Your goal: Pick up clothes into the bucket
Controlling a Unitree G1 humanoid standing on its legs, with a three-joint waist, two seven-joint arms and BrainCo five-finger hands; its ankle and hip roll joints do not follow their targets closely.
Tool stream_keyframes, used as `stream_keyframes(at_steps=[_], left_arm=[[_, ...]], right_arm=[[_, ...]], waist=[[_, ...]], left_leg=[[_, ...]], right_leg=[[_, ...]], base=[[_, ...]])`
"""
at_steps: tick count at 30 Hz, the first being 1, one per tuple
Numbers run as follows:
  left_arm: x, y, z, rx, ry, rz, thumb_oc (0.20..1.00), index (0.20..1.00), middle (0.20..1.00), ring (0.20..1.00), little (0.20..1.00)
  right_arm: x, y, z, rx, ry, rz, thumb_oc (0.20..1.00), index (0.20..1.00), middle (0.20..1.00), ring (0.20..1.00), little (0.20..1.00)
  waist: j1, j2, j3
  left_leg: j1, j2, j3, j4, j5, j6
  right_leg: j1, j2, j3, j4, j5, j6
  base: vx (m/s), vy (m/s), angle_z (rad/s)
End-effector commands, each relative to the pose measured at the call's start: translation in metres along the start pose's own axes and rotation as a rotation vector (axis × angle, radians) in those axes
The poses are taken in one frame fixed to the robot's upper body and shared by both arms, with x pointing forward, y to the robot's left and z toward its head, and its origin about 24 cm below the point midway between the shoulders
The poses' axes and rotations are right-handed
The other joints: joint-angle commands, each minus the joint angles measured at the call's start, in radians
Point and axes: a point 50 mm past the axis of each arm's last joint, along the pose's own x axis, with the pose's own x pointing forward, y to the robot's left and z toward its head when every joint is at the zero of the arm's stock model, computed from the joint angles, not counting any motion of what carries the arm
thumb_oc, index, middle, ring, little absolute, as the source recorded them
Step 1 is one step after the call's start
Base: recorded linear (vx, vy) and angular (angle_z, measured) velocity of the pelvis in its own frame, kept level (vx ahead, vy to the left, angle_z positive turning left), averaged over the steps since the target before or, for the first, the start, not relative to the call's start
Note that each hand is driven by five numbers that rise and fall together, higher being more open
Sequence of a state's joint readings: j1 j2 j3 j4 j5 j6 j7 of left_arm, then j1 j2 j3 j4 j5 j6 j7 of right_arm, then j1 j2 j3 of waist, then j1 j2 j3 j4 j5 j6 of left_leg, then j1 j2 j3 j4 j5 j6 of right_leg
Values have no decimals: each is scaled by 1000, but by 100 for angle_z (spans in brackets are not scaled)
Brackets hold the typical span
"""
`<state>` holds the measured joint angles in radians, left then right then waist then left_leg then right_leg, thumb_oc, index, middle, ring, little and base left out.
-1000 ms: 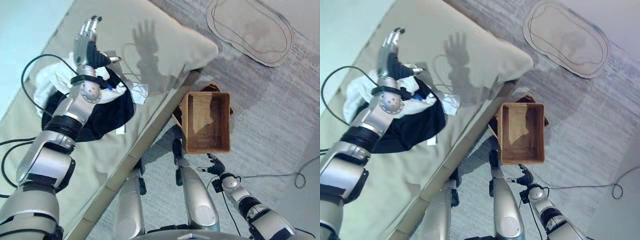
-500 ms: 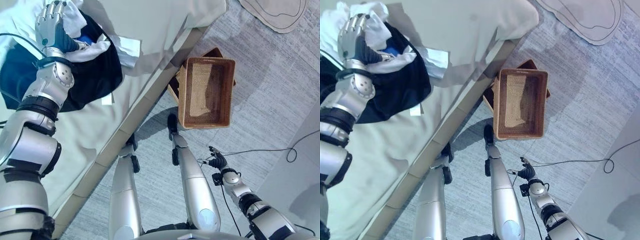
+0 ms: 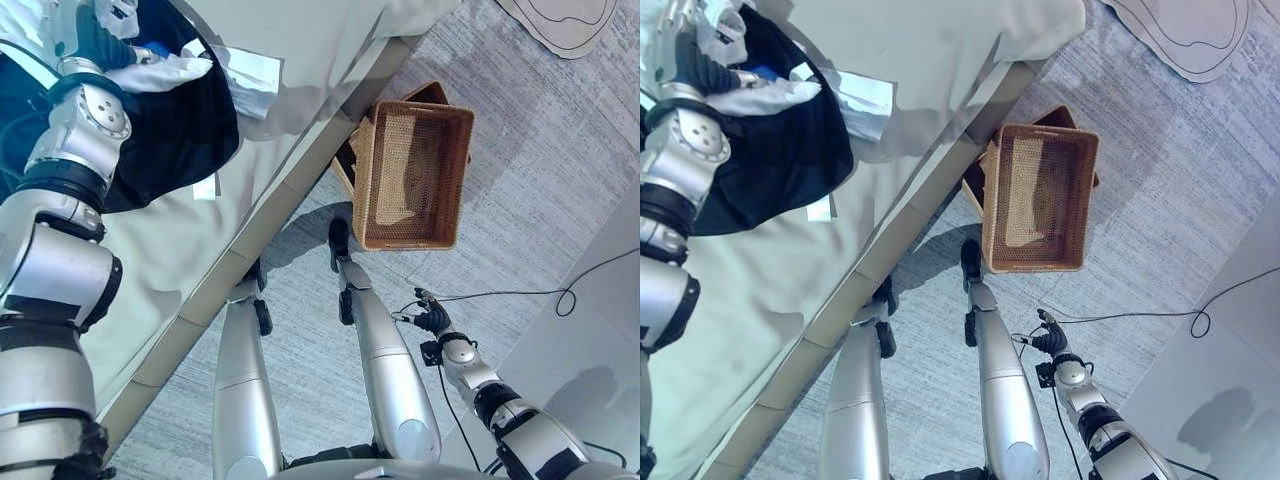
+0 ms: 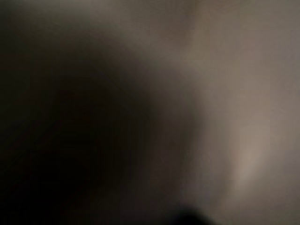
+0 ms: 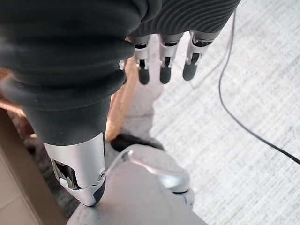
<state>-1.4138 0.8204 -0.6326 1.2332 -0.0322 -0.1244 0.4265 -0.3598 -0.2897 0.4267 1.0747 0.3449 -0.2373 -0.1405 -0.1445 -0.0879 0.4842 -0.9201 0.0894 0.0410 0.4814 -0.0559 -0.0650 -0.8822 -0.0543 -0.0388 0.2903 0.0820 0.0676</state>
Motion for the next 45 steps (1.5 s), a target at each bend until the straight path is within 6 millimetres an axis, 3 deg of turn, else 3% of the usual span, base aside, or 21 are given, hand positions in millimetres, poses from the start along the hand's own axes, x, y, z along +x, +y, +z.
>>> stream_keyframes(at_steps=[1,3,4,5,6,7,13,14,17,21,24,29,32,35,36,39,41,42,45], left_arm=[[3,21,-24,-99,123,29,200,200,200,200,200],[2,19,-25,-97,115,23,200,200,200,200,200],[1,19,-26,-77,102,19,200,200,200,200,200],[0,19,-26,-76,104,18,200,200,200,200,200],[0,21,-24,-24,59,13,200,200,200,200,200],[0,21,-25,-23,59,13,200,200,200,200,200],[-6,36,-24,49,-69,24,200,200,200,200,200],[-9,40,-13,21,-147,39,200,200,200,200,200],[-13,47,-18,25,-167,51,200,200,200,200,200],[-25,54,-11,-82,-241,70,200,200,200,200,200],[-41,57,1,-288,-338,82,200,200,200,200,200],[-52,62,18,-475,-441,49,200,200,200,200,200],[-59,65,40,-595,-548,-2,200,200,200,200,200],[-61,64,49,-619,-591,-41,200,200,200,200,200],[-64,65,56,-620,-622,-64,200,200,200,200,200],[-70,62,69,-656,-678,-125,200,200,200,200,200],[-71,59,71,-658,-686,-147,200,200,200,200,200],[-78,51,78,-673,-710,-203,200,200,200,200,200],[-87,32,84,-702,-714,-308,200,200,200,200,200]], right_arm=[[-6,-2,-11,-11,9,4,1000,1000,1000,1000,1000],[-6,-2,-11,-12,7,6,1000,1000,1000,1000,1000],[-6,-3,-9,-12,3,8,1000,1000,1000,1000,1000],[-6,-3,-10,-13,6,8,1000,1000,1000,1000,1000],[-6,-5,-8,-25,-3,10,1000,1000,1000,1000,1000],[-6,-5,-8,-25,-3,10,1000,1000,1000,1000,1000],[-6,-15,-8,-63,-3,-3,1000,1000,1000,1000,1000],[-6,-18,-9,-70,3,-8,1000,1000,1000,1000,1000],[-7,-23,-13,-79,17,-17,1000,1000,1000,1000,1000],[-11,-29,-20,-86,46,-28,1000,1000,1000,1000,1000],[-14,-34,-22,-58,42,-39,1000,1000,1000,1000,1000],[-16,-38,-14,-43,-12,-29,1000,1000,1000,1000,1000],[-23,-35,16,-36,-186,33,1000,1000,1000,1000,1000],[-29,-33,32,-36,-278,63,1000,1000,1000,1000,1000],[-37,-31,61,-53,-421,80,1000,1000,1000,1000,1000],[-55,-29,106,-18,-648,73,1000,1000,1000,1000,1000],[-60,-27,116,-2,-695,82,1000,1000,1000,1000,1000],[-75,-24,151,23,-864,80,1000,1000,1000,1000,1000],[-88,-12,188,83,-1020,121,1000,1000,1000,1000,1000]], waist=[[16,-14,9],[18,-12,10],[12,-22,15],[20,-13,11],[19,-15,15],[18,-15,15],[59,16,27],[79,26,28],[89,36,29],[117,59,13],[134,80,-23],[129,92,-81],[112,92,-146],[103,94,-180],[93,94,-217],[83,94,-269],[80,93,-285],[73,94,-307],[71,90,-338]], left_leg=[[5,-55,-11,149,-148,59],[10,-59,-13,149,-148,59],[8,-74,-6,135,-106,64],[22,-64,-15,139,-142,59],[32,-80,-7,109,-96,62],[33,-81,-7,106,-95,62],[145,-99,-14,-4,-48,48],[189,-107,-22,-37,-32,44],[244,-113,-27,-74,-21,41],[360,-126,-41,-154,4,33],[480,-135,-60,-232,30,26],[597,-139,-77,-322,59,19],[693,-131,-75,-388,69,15],[731,-129,-72,-424,77,14],[763,-123,-64,-466,91,16],[818,-110,-44,-523,105,9],[829,-107,-38,-531,108,9],[862,-103,-27,-533,97,8],[894,-102,-16,-534,90,9]], right_leg=[[66,-19,2,-96,-2,80],[70,-19,0,-95,-2,79],[69,-35,-5,-102,23,73],[80,-23,-3,-96,-3,78],[86,-40,-6,-106,23,72],[86,-42,-6,-107,23,72],[182,-66,-28,-135,33,76],[221,-72,-38,-138,32,75],[273,-83,-48,-146,28,76],[375,-96,-72,-162,15,74],[483,-105,-97,-176,1,73],[583,-106,-124,-201,-7,76],[671,-96,-134,-238,-11,80],[700,-89,-134,-265,-7,81],[722,-79,-132,-297,2,85],[769,-66,-126,-332,3,90],[777,-67,-127,-337,5,92],[809,-66,-123,-336,-5,92],[841,-66,-116,-335,-13,89]], base=[[0,0,0],[-48,-10,0],[0,0,0],[-107,-15,6],[-16,5,6],[-108,-3,11],[-34,-14,6],[-33,-44,9],[-19,-41,20],[13,-33,18],[51,-28,26],[52,-1,25],[102,6,10],[58,13,-2],[101,16,-9],[88,5,-13],[72,12,-12],[98,19,-14],[82,18,-17]])
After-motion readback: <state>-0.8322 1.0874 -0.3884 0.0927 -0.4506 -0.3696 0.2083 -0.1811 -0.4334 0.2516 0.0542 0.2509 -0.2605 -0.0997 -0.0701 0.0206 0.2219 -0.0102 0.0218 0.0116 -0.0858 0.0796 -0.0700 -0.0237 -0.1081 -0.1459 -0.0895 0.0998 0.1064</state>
